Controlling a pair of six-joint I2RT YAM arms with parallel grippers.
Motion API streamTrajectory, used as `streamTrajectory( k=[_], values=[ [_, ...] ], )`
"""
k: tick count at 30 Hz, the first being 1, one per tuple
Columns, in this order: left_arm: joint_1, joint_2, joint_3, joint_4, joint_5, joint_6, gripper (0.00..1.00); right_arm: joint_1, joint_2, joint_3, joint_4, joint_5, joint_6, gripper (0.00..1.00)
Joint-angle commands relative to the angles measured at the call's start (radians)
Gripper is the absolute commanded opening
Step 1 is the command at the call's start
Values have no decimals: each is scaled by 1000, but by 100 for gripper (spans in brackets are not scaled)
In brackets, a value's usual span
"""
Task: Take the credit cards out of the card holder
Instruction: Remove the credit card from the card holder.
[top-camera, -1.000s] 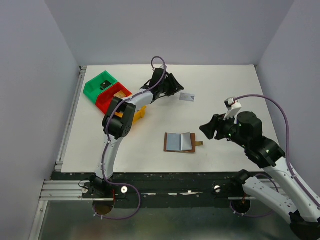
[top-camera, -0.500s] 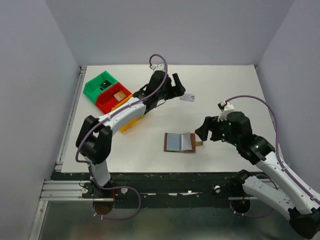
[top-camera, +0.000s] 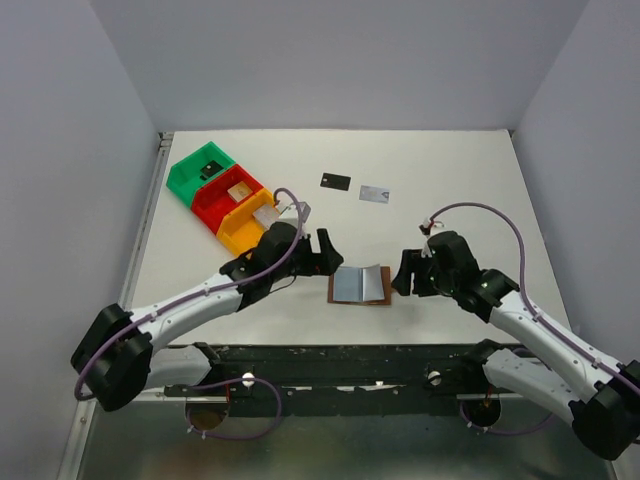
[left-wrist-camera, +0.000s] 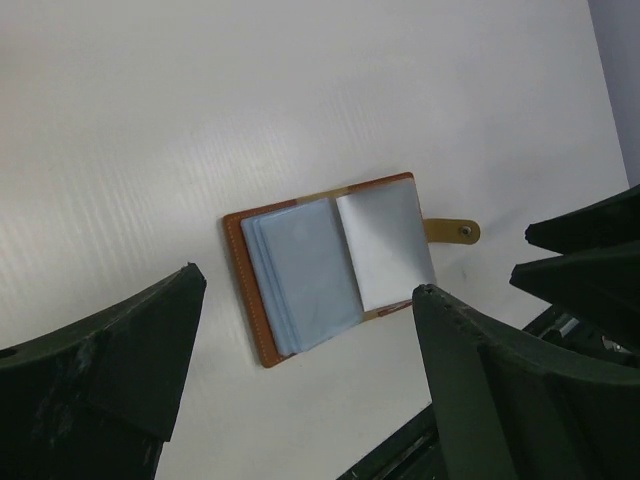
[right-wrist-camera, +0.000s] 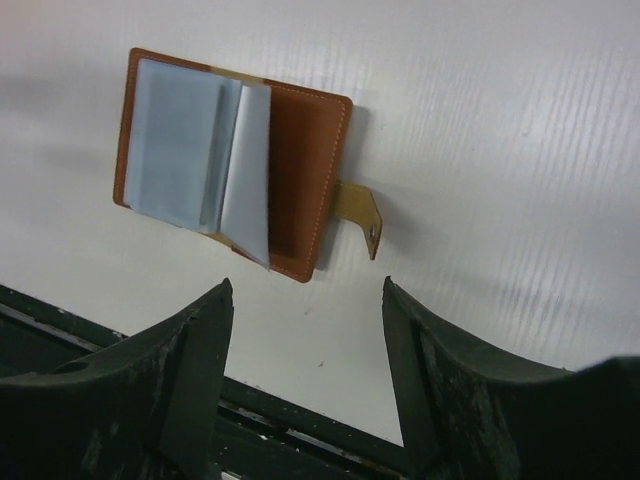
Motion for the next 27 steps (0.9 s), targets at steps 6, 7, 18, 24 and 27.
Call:
streamTrajectory(
  k=[6, 7, 18, 24, 27],
  values=[
    [23, -220, -146, 45, -112, -93, 99, -47, 126, -48, 83, 27, 94, 67],
    [27, -221, -155, 72, -89, -82, 99, -52, 148, -46, 92, 25, 94, 66],
    [35, -13, -17, 16, 129, 22, 91, -85, 314, -6, 123, 17, 77, 43],
    [36, 38, -2, 43, 195, 84, 88, -90, 323, -11, 146, 19, 48, 32],
    [36, 96, 16, 57, 248, 99, 82, -88, 331, -14, 159, 5, 41, 23]
  ],
)
